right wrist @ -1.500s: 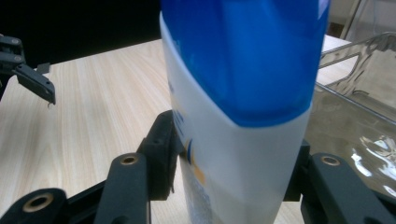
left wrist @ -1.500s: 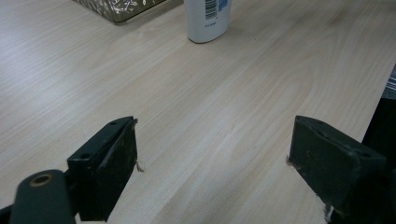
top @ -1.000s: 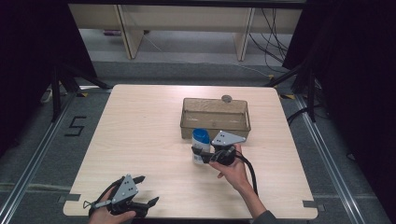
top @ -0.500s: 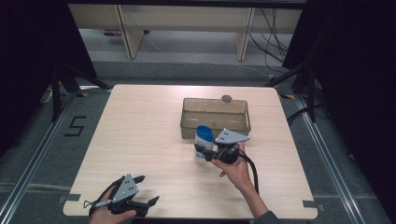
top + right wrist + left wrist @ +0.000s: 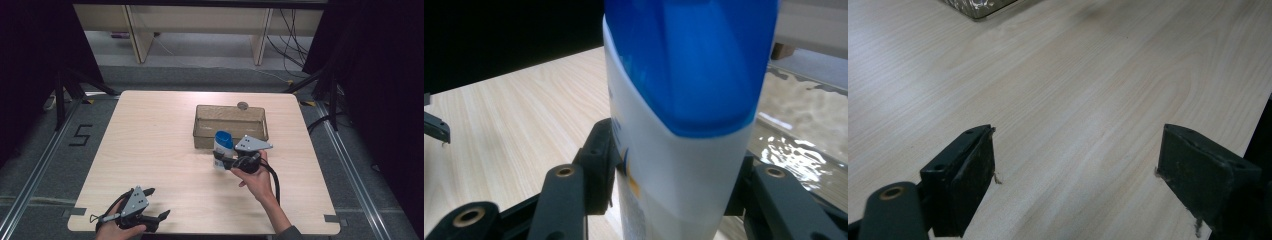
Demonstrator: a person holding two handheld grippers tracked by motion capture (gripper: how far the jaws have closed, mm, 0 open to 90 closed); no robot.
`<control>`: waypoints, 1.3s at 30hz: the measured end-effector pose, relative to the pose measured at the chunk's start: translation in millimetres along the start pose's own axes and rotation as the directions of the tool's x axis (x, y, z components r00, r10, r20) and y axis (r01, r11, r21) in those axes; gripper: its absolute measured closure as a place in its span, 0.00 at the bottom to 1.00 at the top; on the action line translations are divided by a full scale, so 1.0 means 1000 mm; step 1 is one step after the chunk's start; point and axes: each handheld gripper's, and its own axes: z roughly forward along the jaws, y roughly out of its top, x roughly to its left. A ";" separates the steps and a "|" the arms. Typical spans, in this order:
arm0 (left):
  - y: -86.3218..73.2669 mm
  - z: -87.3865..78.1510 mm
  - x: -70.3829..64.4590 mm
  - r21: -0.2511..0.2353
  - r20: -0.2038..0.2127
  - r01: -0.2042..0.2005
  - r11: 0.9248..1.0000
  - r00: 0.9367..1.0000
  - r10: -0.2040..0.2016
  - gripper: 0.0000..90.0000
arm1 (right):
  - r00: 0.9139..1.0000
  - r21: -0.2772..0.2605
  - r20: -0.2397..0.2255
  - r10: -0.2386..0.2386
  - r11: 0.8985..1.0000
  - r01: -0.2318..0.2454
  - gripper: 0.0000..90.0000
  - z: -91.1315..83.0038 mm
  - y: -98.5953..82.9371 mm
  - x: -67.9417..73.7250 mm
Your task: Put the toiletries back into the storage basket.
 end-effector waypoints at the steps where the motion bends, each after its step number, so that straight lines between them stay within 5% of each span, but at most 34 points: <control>1: 0.000 0.000 0.000 0.000 0.001 -0.001 1.000 1.000 0.001 0.16 | 1.000 -0.011 -0.015 0.004 1.000 -0.005 0.60 0.001 0.000 -0.001; 12: 0.000 0.002 -0.001 -0.014 0.006 -0.001 1.000 1.000 0.001 0.16 | 0.999 -0.031 0.046 0.009 0.999 -0.007 0.60 -0.012 0.011 -0.011; 13: 0.000 0.000 0.000 0.018 0.012 -0.032 0.999 0.999 0.031 0.16 | 0.999 -0.032 0.047 0.021 0.999 -0.019 0.60 -0.013 0.012 -0.011; 14: 0.000 0.001 -0.002 -0.005 0.017 0.000 1.000 1.000 0.001 0.16 | 0.998 -0.026 0.063 0.018 1.000 -0.016 0.60 -0.016 0.013 -0.012; 17: 0.001 0.000 -0.001 0.004 0.005 -0.009 1.000 1.000 0.009 0.16 | 0.997 -0.040 0.072 -0.008 0.999 0.011 0.60 -0.020 0.016 -0.017; 18: 0.000 0.001 -0.001 -0.008 0.014 0.005 1.000 1.000 -0.004 0.16 | 0.998 -0.042 0.057 0.023 0.999 -0.021 0.60 -0.020 0.016 -0.016; 24: 0.000 0.001 -0.001 0.004 0.013 -0.005 1.000 1.000 0.005 0.16 | 0.996 -0.064 0.081 0.026 0.998 -0.021 0.60 -0.027 0.022 -0.022; 27: 0.000 0.001 0.001 0.009 0.000 -0.028 1.000 1.000 0.028 0.16 | 0.995 -0.049 0.102 0.020 0.999 -0.015 0.60 -0.031 0.024 -0.025; 28: 0.000 0.001 -0.002 -0.004 0.011 -0.003 1.000 1.000 0.004 0.16 | 0.993 -0.051 0.112 0.047 0.998 -0.042 0.60 -0.034 0.025 -0.028; 29: 0.000 0.000 0.000 0.020 0.014 -0.029 0.999 0.999 0.028 0.16 | 0.991 -0.055 0.125 0.051 0.998 -0.044 0.60 -0.035 0.026 -0.029; 39: 0.000 0.001 -0.001 -0.006 0.012 0.005 1.000 1.000 -0.005 0.16 | 0.982 -0.065 0.183 0.047 0.997 -0.036 0.60 -0.047 0.032 -0.045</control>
